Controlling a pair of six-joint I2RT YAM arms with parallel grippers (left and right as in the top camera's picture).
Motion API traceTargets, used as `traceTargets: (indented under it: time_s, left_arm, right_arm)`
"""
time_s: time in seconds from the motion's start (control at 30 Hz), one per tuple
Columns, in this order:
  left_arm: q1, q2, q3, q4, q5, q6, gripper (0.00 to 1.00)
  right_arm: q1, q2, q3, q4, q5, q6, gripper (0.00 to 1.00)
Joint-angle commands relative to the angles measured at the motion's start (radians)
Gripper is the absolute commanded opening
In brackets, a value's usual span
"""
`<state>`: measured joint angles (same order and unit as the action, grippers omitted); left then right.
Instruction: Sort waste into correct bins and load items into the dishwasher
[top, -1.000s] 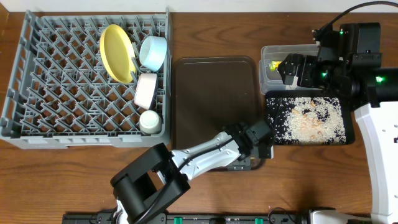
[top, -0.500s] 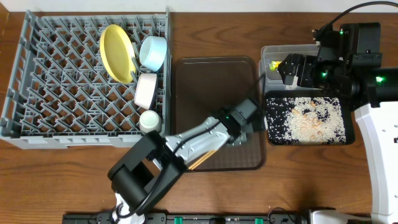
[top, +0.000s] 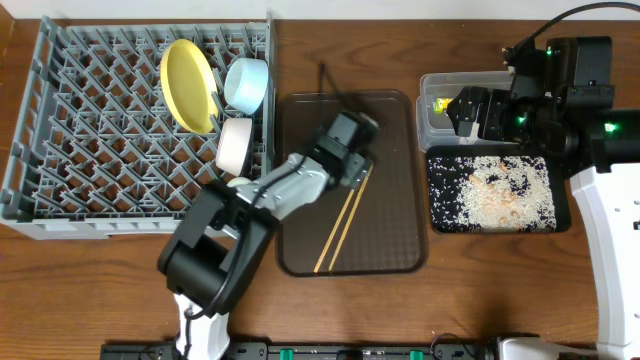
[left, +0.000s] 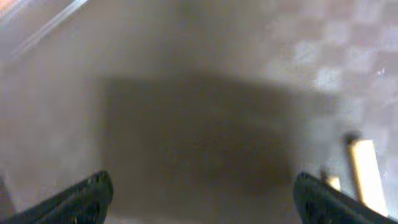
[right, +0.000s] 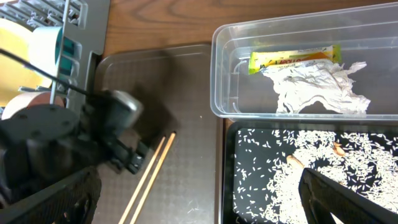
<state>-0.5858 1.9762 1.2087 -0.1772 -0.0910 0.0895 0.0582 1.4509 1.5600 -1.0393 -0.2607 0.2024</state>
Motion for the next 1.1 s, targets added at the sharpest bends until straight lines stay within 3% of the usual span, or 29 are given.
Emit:
traceTargets:
  time_s: [0.0,0.23,0.37,0.53,0.73,1.07]
  left_arm:
    - [0.013,-0.135,0.037,-0.042,0.109,-0.155,0.95]
    - [0.017,-0.375,0.037,-0.163,0.144,-0.153,0.95]
    - [0.017,-0.42,0.036,-0.311,0.144,-0.09,0.95]
    - [0.017,-0.362,0.033,-0.451,0.16,-0.101,0.95]
    - [0.017,-0.267,0.033,-0.462,0.159,-0.11,0.88]
    - [-0.02,-0.159,0.033,-0.452,0.163,-0.116,0.87]
  right_arm:
    - [-0.011,0.002,0.002,-0.002,0.002,0.01,0.99]
    - [-0.011,0.002,0.002,-0.002,0.002,0.01,0.99]
    - [-0.011,0.002,0.002,-0.002,0.002,0.01,0.99]
    - [-0.011,0.002,0.002,-0.002,0.002,0.01,0.99]
    - [-0.011,0.002,0.002,-0.002,0.002,0.01,0.99]
    - [-0.011,0.002,0.002,-0.002,0.002,0.01,0.99]
